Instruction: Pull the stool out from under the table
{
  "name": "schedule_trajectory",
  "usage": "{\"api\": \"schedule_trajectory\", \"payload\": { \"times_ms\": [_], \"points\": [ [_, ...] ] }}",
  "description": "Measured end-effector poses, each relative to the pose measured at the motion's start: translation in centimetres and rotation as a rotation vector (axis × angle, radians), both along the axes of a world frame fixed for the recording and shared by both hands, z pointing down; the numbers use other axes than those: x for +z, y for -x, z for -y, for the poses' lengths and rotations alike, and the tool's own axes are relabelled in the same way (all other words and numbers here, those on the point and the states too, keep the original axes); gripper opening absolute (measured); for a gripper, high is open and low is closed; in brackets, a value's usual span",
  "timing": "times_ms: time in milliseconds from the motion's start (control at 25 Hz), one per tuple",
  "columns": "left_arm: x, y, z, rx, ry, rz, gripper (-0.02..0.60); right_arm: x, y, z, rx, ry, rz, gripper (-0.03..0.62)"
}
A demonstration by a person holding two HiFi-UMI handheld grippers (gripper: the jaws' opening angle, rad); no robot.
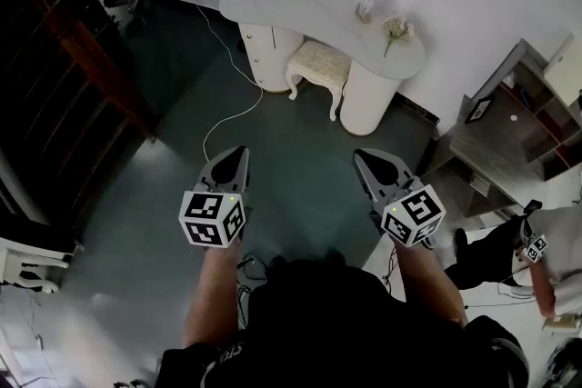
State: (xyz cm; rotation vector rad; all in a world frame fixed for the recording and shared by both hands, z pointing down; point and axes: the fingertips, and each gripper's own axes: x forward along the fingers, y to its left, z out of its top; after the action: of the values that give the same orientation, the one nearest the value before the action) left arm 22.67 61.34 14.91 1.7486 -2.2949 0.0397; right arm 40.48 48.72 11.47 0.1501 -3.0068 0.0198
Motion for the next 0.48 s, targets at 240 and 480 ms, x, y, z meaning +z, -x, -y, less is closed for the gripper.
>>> {"api": "schedule_trajectory", "payload": {
  "times_ms": [240,480],
  "points": [
    [0.7,-0.4,-0.3,-0.016,0.01,-0.006,0.009,0.8,-0.5,-0.1,-0.008,0.014,-0.004,0.003],
    [1.4,-1.7,-0.1,-0.018,0.021,-0.032,0.009,1.2,-1.0,0.2,-0.017,0.029,-0.007,0.003]
  ]
}}
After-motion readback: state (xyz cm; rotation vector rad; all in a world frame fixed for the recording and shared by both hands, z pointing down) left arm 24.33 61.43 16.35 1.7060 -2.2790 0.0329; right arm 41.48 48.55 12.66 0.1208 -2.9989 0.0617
